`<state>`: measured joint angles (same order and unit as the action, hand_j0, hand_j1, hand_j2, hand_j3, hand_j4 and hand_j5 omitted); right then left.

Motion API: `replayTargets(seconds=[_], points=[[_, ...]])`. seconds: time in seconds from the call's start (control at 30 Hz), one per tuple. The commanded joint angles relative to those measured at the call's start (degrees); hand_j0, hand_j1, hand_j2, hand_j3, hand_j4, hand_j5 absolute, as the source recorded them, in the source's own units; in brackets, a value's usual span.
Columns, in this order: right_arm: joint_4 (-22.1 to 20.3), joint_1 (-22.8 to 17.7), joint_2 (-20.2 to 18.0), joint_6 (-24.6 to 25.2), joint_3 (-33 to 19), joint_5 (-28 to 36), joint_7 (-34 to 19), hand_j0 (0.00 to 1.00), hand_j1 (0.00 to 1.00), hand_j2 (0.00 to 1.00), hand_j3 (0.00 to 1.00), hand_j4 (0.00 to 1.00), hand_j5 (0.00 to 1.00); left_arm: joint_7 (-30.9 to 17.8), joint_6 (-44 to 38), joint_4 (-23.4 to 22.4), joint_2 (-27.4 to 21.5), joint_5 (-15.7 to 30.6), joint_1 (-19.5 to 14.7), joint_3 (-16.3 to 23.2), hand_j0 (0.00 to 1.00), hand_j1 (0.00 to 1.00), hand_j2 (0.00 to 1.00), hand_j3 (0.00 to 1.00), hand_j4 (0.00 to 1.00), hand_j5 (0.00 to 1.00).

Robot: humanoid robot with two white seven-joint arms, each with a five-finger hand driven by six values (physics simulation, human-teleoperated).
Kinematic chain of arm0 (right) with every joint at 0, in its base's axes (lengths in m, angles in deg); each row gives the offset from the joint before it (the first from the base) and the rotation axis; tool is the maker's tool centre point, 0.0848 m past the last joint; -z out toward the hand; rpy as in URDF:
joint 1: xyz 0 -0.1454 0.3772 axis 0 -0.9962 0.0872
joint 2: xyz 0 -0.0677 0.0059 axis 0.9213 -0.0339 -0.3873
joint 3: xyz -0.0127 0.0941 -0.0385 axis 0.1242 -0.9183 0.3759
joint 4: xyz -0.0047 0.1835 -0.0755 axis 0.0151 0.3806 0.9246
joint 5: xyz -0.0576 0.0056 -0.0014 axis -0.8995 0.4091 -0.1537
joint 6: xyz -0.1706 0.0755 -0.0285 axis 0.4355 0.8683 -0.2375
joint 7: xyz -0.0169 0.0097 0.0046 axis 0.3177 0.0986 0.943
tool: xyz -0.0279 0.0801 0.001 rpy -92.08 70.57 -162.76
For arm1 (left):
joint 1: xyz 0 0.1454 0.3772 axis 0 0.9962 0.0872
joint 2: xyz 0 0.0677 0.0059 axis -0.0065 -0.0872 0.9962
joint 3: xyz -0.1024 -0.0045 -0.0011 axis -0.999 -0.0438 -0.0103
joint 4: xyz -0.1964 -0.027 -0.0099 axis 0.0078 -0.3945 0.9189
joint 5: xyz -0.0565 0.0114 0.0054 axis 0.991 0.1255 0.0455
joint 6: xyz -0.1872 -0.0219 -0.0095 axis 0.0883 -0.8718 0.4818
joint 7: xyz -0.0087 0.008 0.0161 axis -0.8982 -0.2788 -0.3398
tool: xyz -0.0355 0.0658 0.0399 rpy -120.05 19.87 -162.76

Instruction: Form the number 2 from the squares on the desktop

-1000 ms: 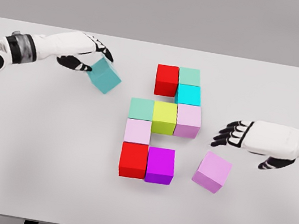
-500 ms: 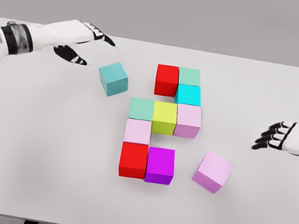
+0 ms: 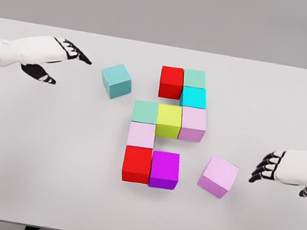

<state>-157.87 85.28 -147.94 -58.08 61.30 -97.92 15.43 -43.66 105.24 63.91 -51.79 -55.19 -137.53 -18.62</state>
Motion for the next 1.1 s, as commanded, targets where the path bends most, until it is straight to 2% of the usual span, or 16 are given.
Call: replayTargets(seconds=[0.0, 0.27, 0.43, 0.7, 0.83, 1.07], points=[[-0.3, 0.0, 0.0, 0.1, 0.8, 0.2, 0.2, 0.97, 0.97, 0.97, 0.97, 0.97, 0.97, -0.1, -0.1, 2.0, -0.1, -0.5, 0.0, 0.9, 0.89, 0.89, 0.89, 0.89, 0.89, 0.89], [-0.3, -0.2, 2.0, 0.1, 0.7, 0.3, -0.1, 0.98, 0.98, 0.98, 0.98, 0.98, 0.98, 0.0, -0.1, 4.6, -0.4, -0.4, 0.2, 4.1, 0.90, 0.90, 0.90, 0.90, 0.90, 0.90], [-0.2, -0.3, 2.6, 0.1, 0.8, 0.2, 0.1, 0.97, 0.97, 0.97, 0.97, 0.97, 0.97, 0.0, -0.1, 6.5, -1.9, -0.2, 0.7, 4.3, 0.90, 0.90, 0.90, 0.90, 0.90, 0.90], [0.2, -0.4, 4.2, 0.1, 0.8, 0.1, 0.2, 0.97, 0.97, 0.97, 0.97, 0.97, 0.97, 0.0, -0.1, 7.3, -1.0, -0.5, 1.4, 4.4, 0.90, 0.90, 0.90, 0.90, 0.90, 0.90], [0.2, -0.7, 4.5, 0.1, 0.8, 0.1, 0.2, 0.97, 0.97, 0.97, 0.97, 0.97, 0.97, 0.0, -0.1, 6.4, 0.2, -0.8, 1.0, 4.3, 0.93, 0.93, 0.93, 0.93, 0.93, 0.93], [0.3, -0.8, 5.2, 0.1, 0.8, 0.1, 0.3, 0.97, 0.97, 0.97, 0.97, 0.97, 0.97, -0.1, -0.1, 1.6, 3.1, -1.2, 0.0, 4.1, 0.93, 0.93, 0.93, 0.93, 0.93, 0.93]])
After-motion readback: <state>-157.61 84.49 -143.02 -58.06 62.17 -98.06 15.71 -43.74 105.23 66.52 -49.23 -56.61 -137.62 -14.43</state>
